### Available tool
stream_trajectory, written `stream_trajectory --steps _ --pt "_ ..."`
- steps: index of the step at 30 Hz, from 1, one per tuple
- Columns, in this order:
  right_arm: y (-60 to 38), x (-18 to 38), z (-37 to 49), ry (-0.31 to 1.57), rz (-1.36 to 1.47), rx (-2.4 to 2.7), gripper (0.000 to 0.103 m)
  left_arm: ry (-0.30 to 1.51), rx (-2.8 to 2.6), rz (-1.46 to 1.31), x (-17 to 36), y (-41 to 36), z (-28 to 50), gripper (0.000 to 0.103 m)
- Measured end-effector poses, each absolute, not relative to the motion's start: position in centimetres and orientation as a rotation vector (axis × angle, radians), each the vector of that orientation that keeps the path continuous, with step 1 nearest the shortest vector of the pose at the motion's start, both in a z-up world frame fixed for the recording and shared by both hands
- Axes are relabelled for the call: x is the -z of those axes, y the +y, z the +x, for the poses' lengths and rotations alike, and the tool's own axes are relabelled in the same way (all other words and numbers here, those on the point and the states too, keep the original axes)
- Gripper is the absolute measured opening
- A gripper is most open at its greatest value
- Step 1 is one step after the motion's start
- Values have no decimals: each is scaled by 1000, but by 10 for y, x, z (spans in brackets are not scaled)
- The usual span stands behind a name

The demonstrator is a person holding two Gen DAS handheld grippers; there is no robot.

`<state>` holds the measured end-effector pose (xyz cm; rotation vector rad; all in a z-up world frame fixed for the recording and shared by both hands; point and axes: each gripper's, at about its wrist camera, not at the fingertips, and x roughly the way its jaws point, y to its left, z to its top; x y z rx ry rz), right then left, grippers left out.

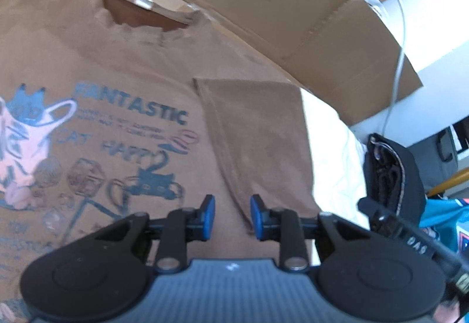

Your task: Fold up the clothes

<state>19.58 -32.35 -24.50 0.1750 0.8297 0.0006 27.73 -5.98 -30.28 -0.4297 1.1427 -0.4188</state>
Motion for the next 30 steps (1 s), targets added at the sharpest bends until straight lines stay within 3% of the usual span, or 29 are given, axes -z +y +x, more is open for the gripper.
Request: stream_trajectory --steps 6,14,15,16,17,19,22,30 --pt "-323 267 194 868 174 23 35 1197 410 -473 325 -76 282 43" --pt "-313 295 204 927 120 -9 35 1242 416 -527 346 -91 281 43" --pt "-310 298 205 930 110 -13 35 1246 416 -527 346 -93 281 39" --pt "-308 300 206 933 101 -15 35 1252 417 -526 347 -95 281 22" --pt "-307 303 208 935 94 -13 35 1258 418 -525 348 -97 281 12" --pt "-305 307 210 944 76 -5 32 1260 410 -519 348 -98 280 7" --pt "-304 311 212 955 44 6 27 1246 392 -496 343 -95 279 6" --pt "-300 311 211 964 -9 20 27 1272 382 -403 343 -98 279 10"
